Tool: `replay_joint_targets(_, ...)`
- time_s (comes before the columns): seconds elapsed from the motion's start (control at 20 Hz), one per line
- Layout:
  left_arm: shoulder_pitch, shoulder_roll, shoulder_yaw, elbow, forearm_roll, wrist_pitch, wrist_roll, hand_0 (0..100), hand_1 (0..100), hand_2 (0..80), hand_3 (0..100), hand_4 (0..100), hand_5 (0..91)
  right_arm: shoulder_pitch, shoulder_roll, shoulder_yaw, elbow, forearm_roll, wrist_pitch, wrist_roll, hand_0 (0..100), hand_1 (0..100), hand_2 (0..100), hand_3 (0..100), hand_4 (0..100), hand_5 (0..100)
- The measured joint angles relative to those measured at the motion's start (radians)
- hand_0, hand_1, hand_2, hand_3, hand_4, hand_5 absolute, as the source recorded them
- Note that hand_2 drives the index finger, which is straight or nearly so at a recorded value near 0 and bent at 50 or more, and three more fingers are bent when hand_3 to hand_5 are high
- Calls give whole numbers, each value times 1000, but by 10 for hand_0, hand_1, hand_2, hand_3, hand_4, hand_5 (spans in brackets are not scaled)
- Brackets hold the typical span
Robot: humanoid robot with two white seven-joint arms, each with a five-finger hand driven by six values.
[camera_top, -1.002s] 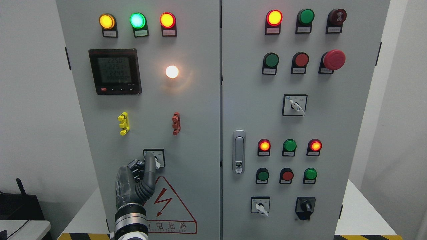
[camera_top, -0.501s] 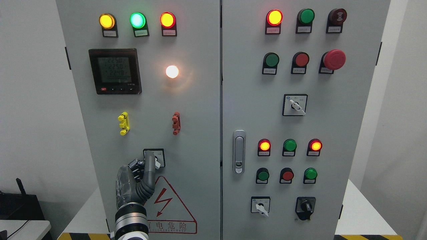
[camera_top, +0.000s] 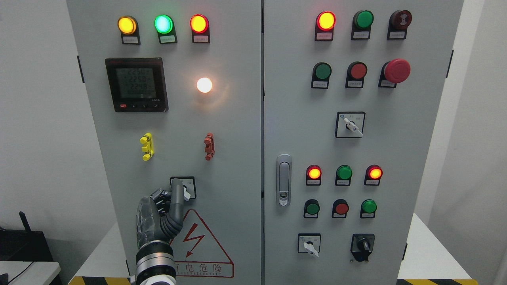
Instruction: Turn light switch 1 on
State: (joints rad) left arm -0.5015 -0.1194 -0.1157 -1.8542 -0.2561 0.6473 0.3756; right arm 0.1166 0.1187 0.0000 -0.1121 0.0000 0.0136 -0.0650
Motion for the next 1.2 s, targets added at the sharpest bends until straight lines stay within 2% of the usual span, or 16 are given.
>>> replay_joint_targets(1.2, 11, -3, 2, 0, 0, -5, 0, 380, 289, 679, 982, 963, 858, 0, 0, 0, 0, 0, 0, 1, 120, 389, 0, 0, 0, 0)
